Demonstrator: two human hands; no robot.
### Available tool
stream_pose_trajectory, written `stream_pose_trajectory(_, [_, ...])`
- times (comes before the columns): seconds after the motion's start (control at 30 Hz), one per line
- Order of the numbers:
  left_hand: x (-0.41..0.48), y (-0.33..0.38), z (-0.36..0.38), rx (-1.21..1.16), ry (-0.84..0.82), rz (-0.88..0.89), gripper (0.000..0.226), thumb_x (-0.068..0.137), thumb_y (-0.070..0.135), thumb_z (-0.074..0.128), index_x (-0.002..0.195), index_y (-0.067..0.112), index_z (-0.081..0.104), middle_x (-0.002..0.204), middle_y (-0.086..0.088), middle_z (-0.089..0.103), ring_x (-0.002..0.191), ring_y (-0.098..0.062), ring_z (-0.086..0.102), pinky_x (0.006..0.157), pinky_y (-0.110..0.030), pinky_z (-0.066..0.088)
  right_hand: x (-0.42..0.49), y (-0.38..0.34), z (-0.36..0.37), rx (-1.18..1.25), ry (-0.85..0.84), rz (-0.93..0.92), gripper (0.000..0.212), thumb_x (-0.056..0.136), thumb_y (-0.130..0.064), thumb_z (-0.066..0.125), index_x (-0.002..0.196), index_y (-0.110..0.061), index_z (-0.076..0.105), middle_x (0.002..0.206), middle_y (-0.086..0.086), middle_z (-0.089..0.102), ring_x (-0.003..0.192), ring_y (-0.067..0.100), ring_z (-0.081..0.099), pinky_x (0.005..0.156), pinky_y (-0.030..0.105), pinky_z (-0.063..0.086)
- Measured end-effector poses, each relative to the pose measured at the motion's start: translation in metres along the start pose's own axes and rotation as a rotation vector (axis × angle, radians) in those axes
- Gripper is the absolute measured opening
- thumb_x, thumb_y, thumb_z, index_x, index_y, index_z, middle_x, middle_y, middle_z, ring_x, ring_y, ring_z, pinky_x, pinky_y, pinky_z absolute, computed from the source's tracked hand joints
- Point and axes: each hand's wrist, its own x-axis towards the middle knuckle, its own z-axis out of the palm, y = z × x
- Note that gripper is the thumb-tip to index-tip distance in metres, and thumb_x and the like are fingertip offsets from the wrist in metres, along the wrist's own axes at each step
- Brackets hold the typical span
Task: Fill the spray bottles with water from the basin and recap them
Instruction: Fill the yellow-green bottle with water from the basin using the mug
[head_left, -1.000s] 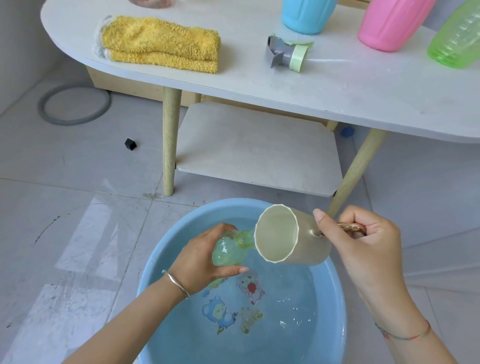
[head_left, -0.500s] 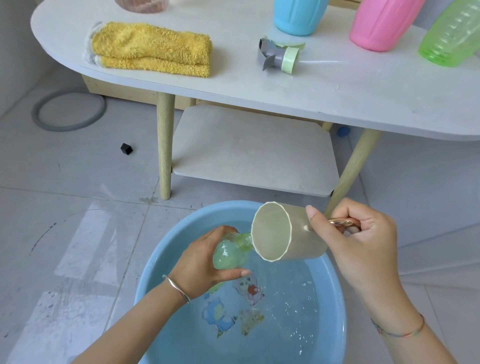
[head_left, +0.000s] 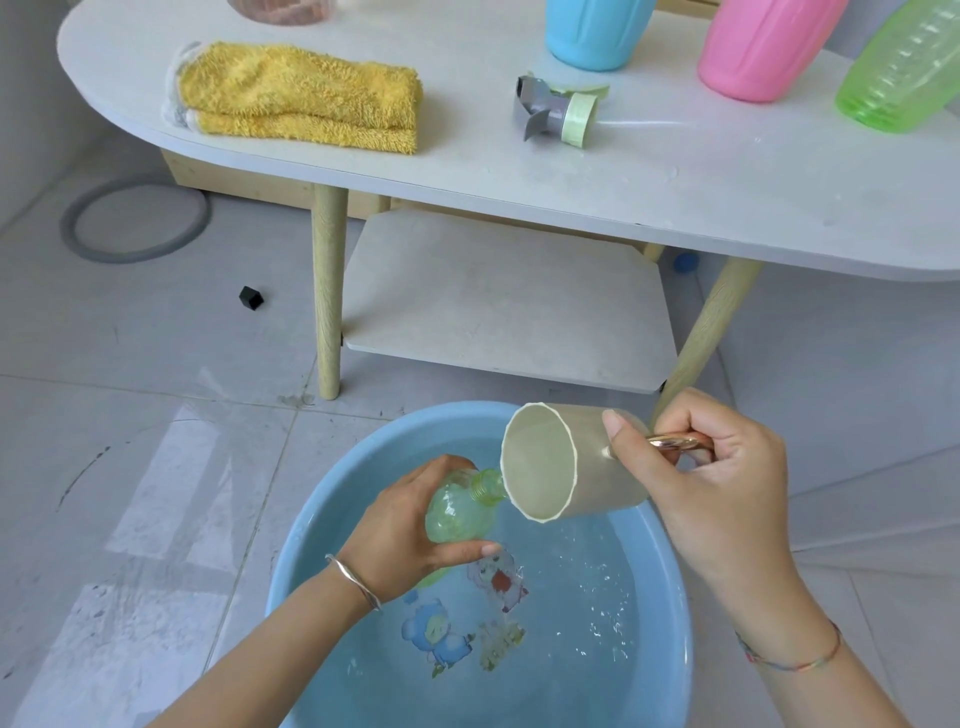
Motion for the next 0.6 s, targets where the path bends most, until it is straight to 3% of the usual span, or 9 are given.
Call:
stream_pose_trajectory(0.1, [-0.0007,0.0005,0.0006,0.003,-0.007,-0.003,0.072,0.058,0.087,0.055,0.115,0.047,0.038,0.116,0.027,0.054,0.109,0.003,0.053,0.092,-0.015,0.043,-0.0008,0.0008,0.0012,-0.007,-0.014,-0.022,0.045,0.075,-0.018,0.073,0.052,-0.002,0.038,0.053,0.004,0.039,0.052,0.007,0.033,0.054,0.013,0.028])
stream_pose_trajectory(0.33, [-0.0002,0.0010,0.0019,-0.012,-0.007,-0.011,0.074,0.057,0.087,0.056,0.116,0.046,0.040,0.116,0.026,0.055,0.109,0.002,0.053,0.095,-0.024,0.045,-0.0006,0.0030,0.0020,-0.050,-0.020,-0.069,0.044,0.076,-0.019,0.072,0.052,-0.005,0.038,0.055,0.000,0.038,0.055,0.009,0.036,0.056,0.014,0.028])
stream_pose_trajectory(0.6, [-0.0007,0.0009,0.0033,-0.018,-0.013,-0.013,0.074,0.057,0.087,0.055,0.116,0.046,0.039,0.116,0.025,0.056,0.108,0.002,0.054,0.095,-0.026,0.046,-0.0013,0.0006,0.0032,-0.076,-0.031,-0.116,0.045,0.077,-0.031,0.069,0.054,-0.014,0.035,0.058,-0.001,0.038,0.058,0.014,0.038,0.058,0.018,0.030])
